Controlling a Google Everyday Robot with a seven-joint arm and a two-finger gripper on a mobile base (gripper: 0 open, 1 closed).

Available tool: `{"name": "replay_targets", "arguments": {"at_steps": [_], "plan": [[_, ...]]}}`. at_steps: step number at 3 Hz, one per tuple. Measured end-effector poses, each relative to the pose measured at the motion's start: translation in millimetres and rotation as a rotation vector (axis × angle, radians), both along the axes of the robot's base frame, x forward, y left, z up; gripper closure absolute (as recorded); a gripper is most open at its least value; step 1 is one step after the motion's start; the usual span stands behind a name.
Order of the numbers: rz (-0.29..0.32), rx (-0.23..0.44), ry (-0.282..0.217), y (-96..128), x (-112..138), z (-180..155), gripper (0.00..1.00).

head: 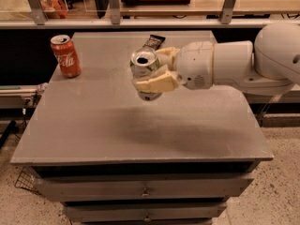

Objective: Move 7up can near rxbar chocolate

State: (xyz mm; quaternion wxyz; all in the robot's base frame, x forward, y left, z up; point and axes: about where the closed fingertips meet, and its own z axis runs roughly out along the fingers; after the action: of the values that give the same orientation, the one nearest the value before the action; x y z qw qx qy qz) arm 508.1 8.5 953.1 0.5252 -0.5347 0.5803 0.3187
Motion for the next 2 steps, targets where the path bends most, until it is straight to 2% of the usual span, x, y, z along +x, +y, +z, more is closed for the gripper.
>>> {"name": "replay_targets", "arguments": {"at_steps": [2], "plan": [[-0.056, 0.104, -0.178, -15, 113, 34, 1.0]]}}
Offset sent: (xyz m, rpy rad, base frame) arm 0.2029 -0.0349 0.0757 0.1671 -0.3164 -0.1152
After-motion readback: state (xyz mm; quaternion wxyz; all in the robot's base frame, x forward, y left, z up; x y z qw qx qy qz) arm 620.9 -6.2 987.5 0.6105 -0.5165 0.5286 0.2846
